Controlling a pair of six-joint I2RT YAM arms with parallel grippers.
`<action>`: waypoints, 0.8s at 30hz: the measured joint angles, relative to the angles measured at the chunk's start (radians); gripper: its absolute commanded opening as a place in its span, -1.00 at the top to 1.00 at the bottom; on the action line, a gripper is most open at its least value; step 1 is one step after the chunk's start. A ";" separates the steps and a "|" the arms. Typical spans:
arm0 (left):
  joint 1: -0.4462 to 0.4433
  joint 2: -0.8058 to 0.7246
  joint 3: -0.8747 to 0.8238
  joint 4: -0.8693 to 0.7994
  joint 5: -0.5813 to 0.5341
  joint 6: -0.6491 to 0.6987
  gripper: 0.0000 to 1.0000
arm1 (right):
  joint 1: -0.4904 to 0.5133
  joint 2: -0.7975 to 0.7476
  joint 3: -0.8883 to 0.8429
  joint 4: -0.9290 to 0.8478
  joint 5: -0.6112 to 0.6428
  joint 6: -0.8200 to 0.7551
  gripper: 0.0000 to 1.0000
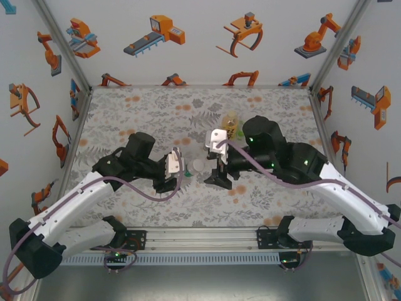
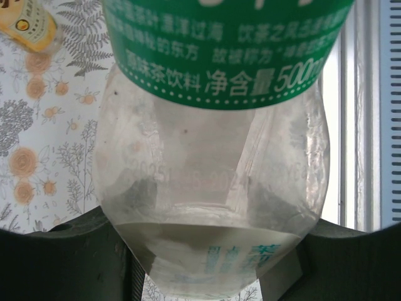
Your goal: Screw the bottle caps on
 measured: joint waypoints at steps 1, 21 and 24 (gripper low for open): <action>0.000 0.007 0.004 -0.008 0.009 0.003 1.00 | 0.000 0.009 0.006 -0.012 -0.004 -0.038 -0.26; -0.001 0.048 0.026 -0.061 0.069 0.023 1.00 | 0.000 0.105 0.015 -0.016 -0.055 -0.214 -0.10; -0.001 0.048 0.026 -0.061 0.069 0.024 1.00 | 0.000 0.109 0.015 -0.013 -0.059 -0.214 0.01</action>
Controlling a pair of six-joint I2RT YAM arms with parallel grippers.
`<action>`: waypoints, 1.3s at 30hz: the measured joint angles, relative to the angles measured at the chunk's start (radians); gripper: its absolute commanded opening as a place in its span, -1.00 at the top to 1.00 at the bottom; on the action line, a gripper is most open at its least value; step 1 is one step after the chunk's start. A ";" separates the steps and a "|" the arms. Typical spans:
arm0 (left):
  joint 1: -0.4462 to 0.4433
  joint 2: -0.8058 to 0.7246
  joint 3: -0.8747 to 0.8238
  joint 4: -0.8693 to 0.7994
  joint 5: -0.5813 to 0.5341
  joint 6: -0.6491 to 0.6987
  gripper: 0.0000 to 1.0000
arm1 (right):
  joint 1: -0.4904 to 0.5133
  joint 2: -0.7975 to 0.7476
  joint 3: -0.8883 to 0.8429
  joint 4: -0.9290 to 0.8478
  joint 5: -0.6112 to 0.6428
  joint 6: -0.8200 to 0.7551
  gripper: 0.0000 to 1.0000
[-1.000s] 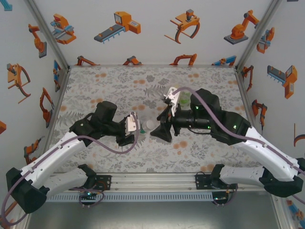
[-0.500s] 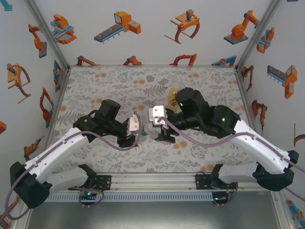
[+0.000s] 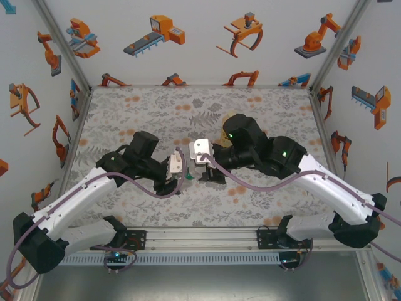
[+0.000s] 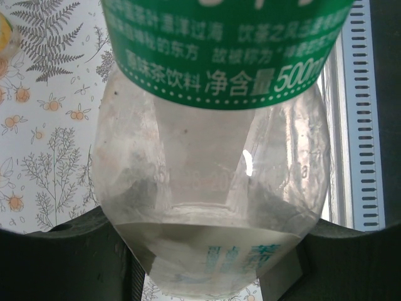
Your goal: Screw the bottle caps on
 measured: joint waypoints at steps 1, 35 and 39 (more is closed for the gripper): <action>0.000 0.000 0.000 -0.002 0.000 0.002 1.00 | 0.000 0.000 0.000 0.001 -0.001 0.001 0.05; 0.002 -0.069 -0.040 -0.027 -0.231 -0.032 1.00 | -0.012 -0.034 -0.217 0.253 0.320 1.388 1.00; 0.004 -0.074 -0.055 -0.027 -0.281 -0.037 1.00 | -0.013 -0.053 -0.299 0.334 0.354 1.516 1.00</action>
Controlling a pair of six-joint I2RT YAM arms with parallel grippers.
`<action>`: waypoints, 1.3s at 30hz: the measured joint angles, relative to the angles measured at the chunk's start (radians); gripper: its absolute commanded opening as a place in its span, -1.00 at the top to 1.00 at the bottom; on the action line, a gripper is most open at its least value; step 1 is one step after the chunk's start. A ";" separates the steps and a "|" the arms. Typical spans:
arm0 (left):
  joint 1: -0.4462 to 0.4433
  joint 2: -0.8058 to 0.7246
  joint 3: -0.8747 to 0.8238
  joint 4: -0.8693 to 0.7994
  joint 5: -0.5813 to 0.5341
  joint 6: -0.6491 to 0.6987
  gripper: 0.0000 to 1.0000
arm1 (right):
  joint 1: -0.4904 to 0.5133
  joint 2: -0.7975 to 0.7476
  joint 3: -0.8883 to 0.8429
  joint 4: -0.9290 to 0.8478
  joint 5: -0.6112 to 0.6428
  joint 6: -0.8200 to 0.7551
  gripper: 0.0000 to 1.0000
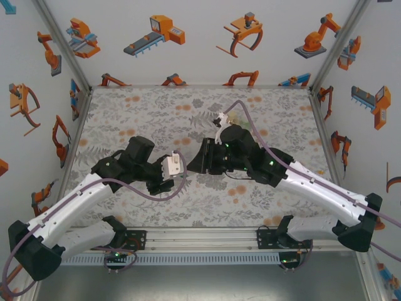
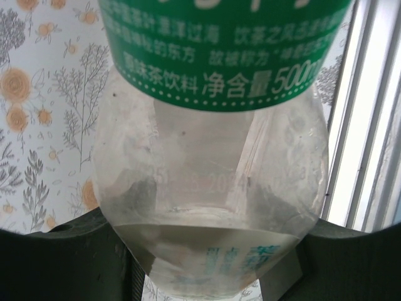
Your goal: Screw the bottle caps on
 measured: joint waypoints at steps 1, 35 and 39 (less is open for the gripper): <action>0.000 -0.001 -0.002 0.000 -0.014 0.000 1.00 | 0.000 -0.004 -0.019 0.021 0.009 0.029 1.00; 0.000 -0.008 -0.006 0.045 -0.065 -0.021 1.00 | -0.004 0.078 -0.042 0.125 0.018 0.121 0.00; 0.000 -0.008 -0.006 0.045 -0.062 -0.020 0.84 | -0.004 0.080 -0.038 0.127 0.010 0.117 0.21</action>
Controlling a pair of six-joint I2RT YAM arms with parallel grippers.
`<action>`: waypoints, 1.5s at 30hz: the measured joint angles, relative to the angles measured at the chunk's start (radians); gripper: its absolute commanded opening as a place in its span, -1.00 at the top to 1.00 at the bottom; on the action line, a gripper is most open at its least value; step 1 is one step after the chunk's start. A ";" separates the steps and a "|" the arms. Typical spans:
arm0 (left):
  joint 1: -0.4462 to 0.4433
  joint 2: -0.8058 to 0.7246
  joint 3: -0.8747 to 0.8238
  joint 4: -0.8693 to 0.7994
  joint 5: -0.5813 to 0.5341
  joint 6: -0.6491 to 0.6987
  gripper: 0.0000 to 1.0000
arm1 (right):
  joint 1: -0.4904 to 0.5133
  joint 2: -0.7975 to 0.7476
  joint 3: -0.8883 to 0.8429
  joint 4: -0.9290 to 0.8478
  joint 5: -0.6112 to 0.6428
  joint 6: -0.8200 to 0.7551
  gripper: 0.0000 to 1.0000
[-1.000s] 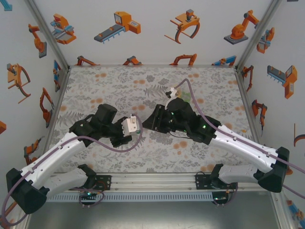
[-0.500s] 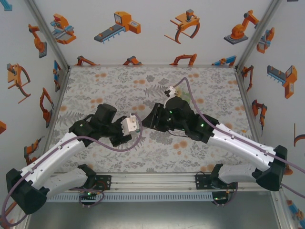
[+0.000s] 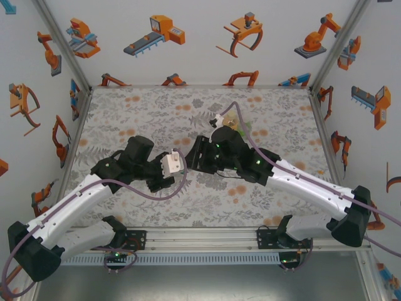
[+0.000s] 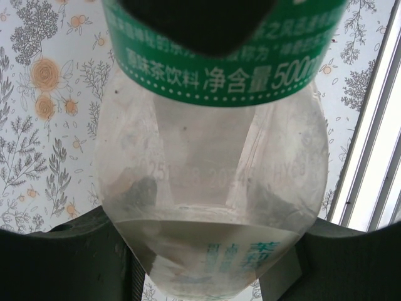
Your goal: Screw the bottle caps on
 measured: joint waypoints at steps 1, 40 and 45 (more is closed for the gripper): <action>0.000 0.000 0.000 0.000 -0.002 0.000 0.59 | 0.000 0.002 0.003 -0.002 0.000 -0.004 0.26; -0.006 -0.049 0.000 0.136 0.069 -0.008 -0.67 | -0.463 0.404 0.413 -0.529 0.176 -0.657 0.25; -0.006 -0.053 0.000 0.136 0.069 -0.008 -0.67 | -0.466 0.415 0.430 -0.549 0.171 -0.671 0.00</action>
